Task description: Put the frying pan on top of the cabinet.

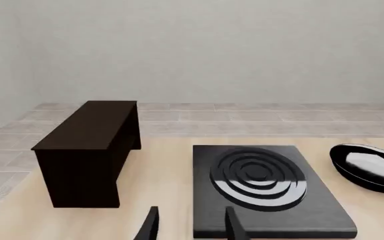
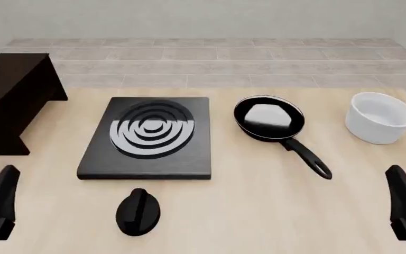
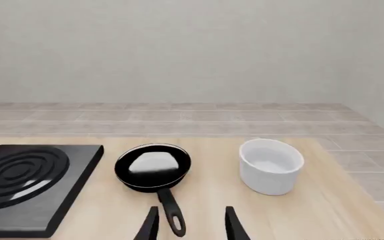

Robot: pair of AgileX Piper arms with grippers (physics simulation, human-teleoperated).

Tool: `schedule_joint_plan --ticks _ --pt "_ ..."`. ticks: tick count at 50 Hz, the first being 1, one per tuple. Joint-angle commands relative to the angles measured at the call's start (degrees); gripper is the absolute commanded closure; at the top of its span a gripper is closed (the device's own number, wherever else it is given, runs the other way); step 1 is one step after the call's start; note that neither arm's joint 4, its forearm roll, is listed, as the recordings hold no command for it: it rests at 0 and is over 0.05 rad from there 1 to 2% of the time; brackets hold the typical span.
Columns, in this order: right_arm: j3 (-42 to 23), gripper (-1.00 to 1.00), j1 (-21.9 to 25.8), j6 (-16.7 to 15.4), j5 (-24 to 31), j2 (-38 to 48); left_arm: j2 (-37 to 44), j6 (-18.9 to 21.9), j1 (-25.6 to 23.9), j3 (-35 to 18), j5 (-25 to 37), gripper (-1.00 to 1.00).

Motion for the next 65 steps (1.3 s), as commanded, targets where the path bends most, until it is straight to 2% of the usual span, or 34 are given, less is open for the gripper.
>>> schedule_joint_plan --ticks 1,17,23,24,25,29,34,37,39,43,47,51,53,55,59,62,64,65 --pt "0.0 -1.0 -0.7 0.4 -0.3 0.5 0.1 0.8 -0.4 0.0 -0.1 -1.0" --pt "0.1 -1.0 -0.6 0.7 -0.3 0.6 3.7 1.9 -1.5 0.2 -3.4 -1.0" --pt "0.0 -1.0 -0.7 0.8 -0.3 0.6 10.8 1.1 -3.6 0.1 -10.8 -1.0" --pt "0.1 -1.0 -0.6 0.8 -0.2 0.6 15.2 0.3 -5.8 -0.3 -14.9 -1.0" --pt "0.1 -1.0 -0.6 0.8 -0.2 0.6 15.7 0.3 -5.8 -0.3 -15.5 -1.0" --pt "0.1 -1.0 -0.7 1.0 -0.1 0.4 24.5 -0.8 -10.8 -2.0 -23.0 -1.0" --pt "0.0 -1.0 -1.1 1.1 -0.1 0.3 33.2 -4.7 -16.3 -5.5 -28.7 -1.0" --pt "0.0 -1.0 -1.1 1.1 -0.1 0.3 34.8 -4.9 -17.6 -7.1 -29.1 -1.0" --pt "0.0 -1.0 -1.1 1.0 -0.1 0.4 37.1 -7.1 -19.9 -8.9 -29.8 -1.0" --pt "0.0 -1.0 -1.1 1.1 -0.1 0.4 41.4 -6.8 -22.3 -11.4 -32.1 -1.0" --pt "0.0 -1.0 -1.0 0.9 -0.2 0.4 46.6 -9.7 -26.6 -14.4 -34.4 -1.0" --pt "0.0 -1.0 -1.1 0.8 -0.3 0.5 51.1 -10.8 -29.2 -17.2 -36.4 -1.0" --pt "0.0 -1.0 -1.1 0.7 -0.3 0.4 52.9 -14.2 -31.6 -18.4 -36.9 -1.0" --pt "0.0 -1.0 -1.1 0.7 -0.2 0.3 55.1 -14.8 -32.9 -19.9 -37.4 -1.0" --pt "0.0 -1.0 -1.1 0.5 -0.3 0.4 60.9 -19.4 -35.9 -22.7 -39.2 -1.0" --pt "0.0 -1.0 -1.1 0.4 -0.4 0.5 64.0 -21.1 -37.5 -24.9 -39.6 -1.0" --pt "0.1 -1.0 -1.1 0.4 -0.5 0.6 66.0 -24.0 -38.8 -26.0 -39.9 -1.0" --pt "0.1 -1.0 -1.1 0.3 -0.5 0.7 67.3 -24.1 -39.6 -27.0 -39.6 -1.0"
